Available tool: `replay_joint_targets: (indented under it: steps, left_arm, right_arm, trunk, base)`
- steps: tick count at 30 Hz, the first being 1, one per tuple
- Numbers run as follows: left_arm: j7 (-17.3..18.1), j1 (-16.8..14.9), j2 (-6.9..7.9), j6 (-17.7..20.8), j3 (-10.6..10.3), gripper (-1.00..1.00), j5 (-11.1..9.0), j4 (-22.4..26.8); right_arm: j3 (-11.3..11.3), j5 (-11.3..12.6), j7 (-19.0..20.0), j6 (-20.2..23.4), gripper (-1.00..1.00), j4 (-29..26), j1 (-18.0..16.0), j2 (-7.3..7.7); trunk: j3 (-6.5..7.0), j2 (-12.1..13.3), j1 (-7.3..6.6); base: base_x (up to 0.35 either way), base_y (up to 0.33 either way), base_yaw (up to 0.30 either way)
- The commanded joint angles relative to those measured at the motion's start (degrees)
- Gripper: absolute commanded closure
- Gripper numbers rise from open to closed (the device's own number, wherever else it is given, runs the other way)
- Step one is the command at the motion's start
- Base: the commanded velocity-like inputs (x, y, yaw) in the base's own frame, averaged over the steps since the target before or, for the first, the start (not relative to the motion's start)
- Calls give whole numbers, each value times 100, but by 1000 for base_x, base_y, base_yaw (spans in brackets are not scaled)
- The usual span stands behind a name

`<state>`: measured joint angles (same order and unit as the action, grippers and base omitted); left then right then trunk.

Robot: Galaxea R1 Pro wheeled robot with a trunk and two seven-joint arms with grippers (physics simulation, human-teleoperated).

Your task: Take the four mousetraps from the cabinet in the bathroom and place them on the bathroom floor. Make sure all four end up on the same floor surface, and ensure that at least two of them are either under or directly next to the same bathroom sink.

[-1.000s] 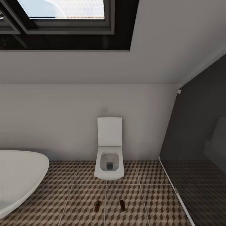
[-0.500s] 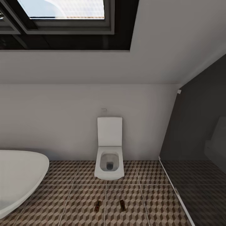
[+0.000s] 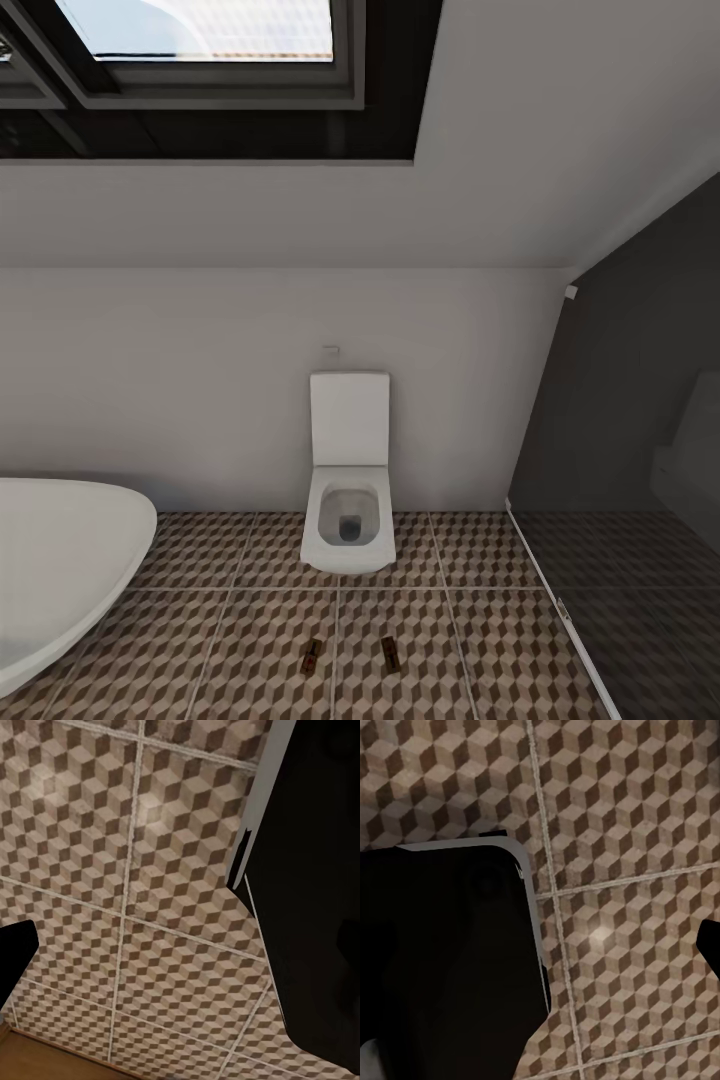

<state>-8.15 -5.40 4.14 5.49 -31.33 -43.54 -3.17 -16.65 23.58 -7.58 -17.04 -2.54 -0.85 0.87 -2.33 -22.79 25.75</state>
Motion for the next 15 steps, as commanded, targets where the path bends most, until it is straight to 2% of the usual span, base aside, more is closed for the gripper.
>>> replay_joint_targets:
  steps: [1,15]
  left_arm:
    - [-12,-5,-1,22,-48,-100,-41,1]
    - [-12,-5,-1,22,-43,-100,-41,1]
  right_arm:
    - [-49,41,-18,-10,-100,-1,-3,0]
    - [-51,41,-21,-10,-100,-1,-3,0]
  trunk:
    - [-13,-12,3]
    - [-13,-12,3]
  base:
    - [0,0,0]
    - [0,0,0]
